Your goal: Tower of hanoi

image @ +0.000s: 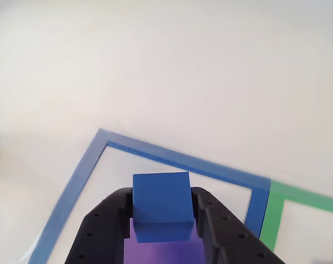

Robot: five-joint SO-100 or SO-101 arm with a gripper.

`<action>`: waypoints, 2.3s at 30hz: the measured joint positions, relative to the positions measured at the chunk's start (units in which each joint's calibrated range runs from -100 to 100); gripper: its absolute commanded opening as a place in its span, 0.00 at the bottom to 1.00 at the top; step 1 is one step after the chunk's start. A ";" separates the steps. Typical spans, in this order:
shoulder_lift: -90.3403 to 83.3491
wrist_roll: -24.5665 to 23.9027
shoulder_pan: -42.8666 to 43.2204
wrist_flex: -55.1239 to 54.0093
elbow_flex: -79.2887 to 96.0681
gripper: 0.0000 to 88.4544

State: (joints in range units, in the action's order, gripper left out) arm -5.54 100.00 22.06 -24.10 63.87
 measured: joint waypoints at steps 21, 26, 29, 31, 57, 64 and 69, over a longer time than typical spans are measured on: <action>-27.29 0.00 -23.13 103.21 -52.04 0.02; -28.21 0.00 -30.52 111.44 -59.96 0.02; -29.47 0.00 -33.72 113.57 -61.08 0.02; -30.23 0.00 -36.05 113.57 -60.47 0.02; -22.42 0.00 -50.83 27.78 -0.43 0.02; -13.77 -0.20 -50.53 15.91 0.17 0.02; -8.56 -0.59 -49.56 9.42 1.12 0.02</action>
State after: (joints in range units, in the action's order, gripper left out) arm -14.11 99.41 -27.50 -14.68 64.99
